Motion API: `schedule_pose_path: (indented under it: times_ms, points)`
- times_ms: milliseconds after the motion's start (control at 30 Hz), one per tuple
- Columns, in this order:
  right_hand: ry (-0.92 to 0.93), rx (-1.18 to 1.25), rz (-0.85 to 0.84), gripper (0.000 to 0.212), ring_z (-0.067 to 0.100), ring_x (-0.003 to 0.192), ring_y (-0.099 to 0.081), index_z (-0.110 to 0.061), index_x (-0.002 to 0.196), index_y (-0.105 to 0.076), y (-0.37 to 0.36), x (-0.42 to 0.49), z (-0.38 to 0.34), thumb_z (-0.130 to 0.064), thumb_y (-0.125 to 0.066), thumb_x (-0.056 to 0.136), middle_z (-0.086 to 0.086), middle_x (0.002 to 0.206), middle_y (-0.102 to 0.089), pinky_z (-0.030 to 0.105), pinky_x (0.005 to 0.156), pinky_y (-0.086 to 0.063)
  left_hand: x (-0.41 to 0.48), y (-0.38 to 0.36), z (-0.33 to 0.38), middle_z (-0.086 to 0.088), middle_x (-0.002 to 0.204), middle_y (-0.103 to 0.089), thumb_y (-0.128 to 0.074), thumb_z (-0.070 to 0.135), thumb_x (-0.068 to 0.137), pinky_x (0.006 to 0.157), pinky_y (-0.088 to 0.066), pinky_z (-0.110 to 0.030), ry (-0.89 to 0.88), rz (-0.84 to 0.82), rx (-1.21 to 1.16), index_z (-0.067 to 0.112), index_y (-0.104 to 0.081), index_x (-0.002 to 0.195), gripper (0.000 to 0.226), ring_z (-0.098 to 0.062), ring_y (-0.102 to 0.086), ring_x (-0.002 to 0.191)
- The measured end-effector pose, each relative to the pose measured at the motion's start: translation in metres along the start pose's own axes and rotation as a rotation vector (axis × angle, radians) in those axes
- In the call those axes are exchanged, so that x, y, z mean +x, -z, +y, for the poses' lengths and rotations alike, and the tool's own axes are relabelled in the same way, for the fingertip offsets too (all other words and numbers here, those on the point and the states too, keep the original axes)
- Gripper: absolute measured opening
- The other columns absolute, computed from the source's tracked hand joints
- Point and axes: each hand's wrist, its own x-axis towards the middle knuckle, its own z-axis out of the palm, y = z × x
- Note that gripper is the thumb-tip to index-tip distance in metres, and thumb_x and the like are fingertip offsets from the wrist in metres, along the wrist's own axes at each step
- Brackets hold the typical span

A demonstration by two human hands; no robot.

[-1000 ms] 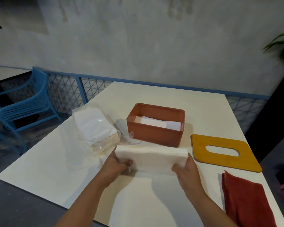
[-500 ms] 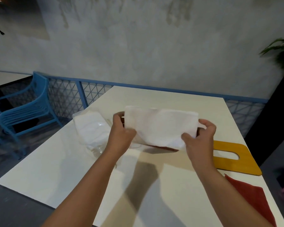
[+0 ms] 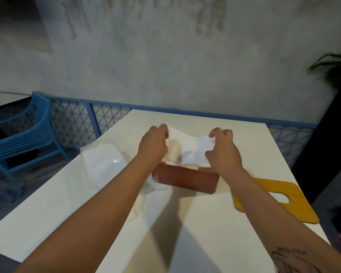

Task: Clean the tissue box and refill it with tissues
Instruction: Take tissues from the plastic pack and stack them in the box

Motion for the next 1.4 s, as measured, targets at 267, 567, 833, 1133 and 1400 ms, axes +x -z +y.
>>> schedule_pose_path:
  times_ms: [267, 567, 833, 1133, 1400]
  points:
    - [0.013, -0.202, -0.202, 0.032, 0.019, 0.061, -0.044, -0.009, 0.113, -0.049, -0.016, 0.015, 0.002, 0.005, -0.051, 0.085, 0.013, 0.118, -0.038, 0.024, 0.052, -0.035, 0.021, -0.021, 0.005, -0.009, 0.114, -0.06, -0.064, 0.008, 0.084, 0.092, -0.051, -0.03, -0.006, -0.248, 0.21, 0.011, -0.061, 0.115, 0.031, -0.024, -0.062, 0.097]
    - [0.057, -0.378, -0.303, 0.034, 0.023, 0.08, -0.043, -0.012, 0.115, -0.052, -0.032, 0.026, 0.012, 0.003, -0.046, 0.084, 0.011, 0.118, -0.043, 0.032, 0.077, -0.041, 0.027, -0.04, 0.001, -0.009, 0.109, -0.062, -0.052, 0.0, 0.088, 0.077, -0.045, -0.026, -0.01, -0.308, 0.234, 0.007, -0.064, 0.106, 0.023, -0.026, -0.062, 0.096]
    - [0.141, -0.615, -0.36, 0.034, 0.025, 0.101, -0.054, -0.013, 0.113, -0.056, -0.041, 0.035, 0.015, 0.0, -0.052, 0.081, 0.007, 0.118, -0.05, 0.03, 0.081, -0.037, 0.032, -0.046, 0.001, -0.011, 0.11, -0.062, -0.05, -0.004, 0.086, 0.078, -0.046, -0.028, -0.022, -0.394, 0.313, 0.004, -0.061, 0.102, 0.022, -0.027, -0.062, 0.101]
    - [0.246, -0.836, -0.382, 0.01, 0.017, 0.085, -0.052, -0.019, 0.079, -0.052, -0.043, 0.042, 0.017, -0.009, -0.056, 0.079, -0.005, 0.082, -0.049, 0.03, 0.08, -0.029, 0.043, -0.042, 0.013, -0.005, 0.091, -0.063, -0.071, 0.007, 0.08, 0.07, -0.045, -0.028, -0.043, -0.525, 0.49, 0.007, -0.064, 0.11, 0.03, -0.026, -0.063, 0.088]
    - [0.329, -0.981, -0.581, 0.024, 0.017, 0.08, -0.051, -0.022, 0.063, -0.043, -0.05, 0.056, 0.012, -0.01, -0.057, 0.079, -0.007, 0.076, -0.051, 0.031, 0.08, -0.03, 0.05, -0.047, 0.017, -0.006, 0.126, -0.059, -0.075, 0.02, 0.078, 0.094, -0.049, -0.034, -0.138, -0.719, 0.521, 0.013, -0.057, 0.125, 0.051, -0.027, -0.059, 0.111]
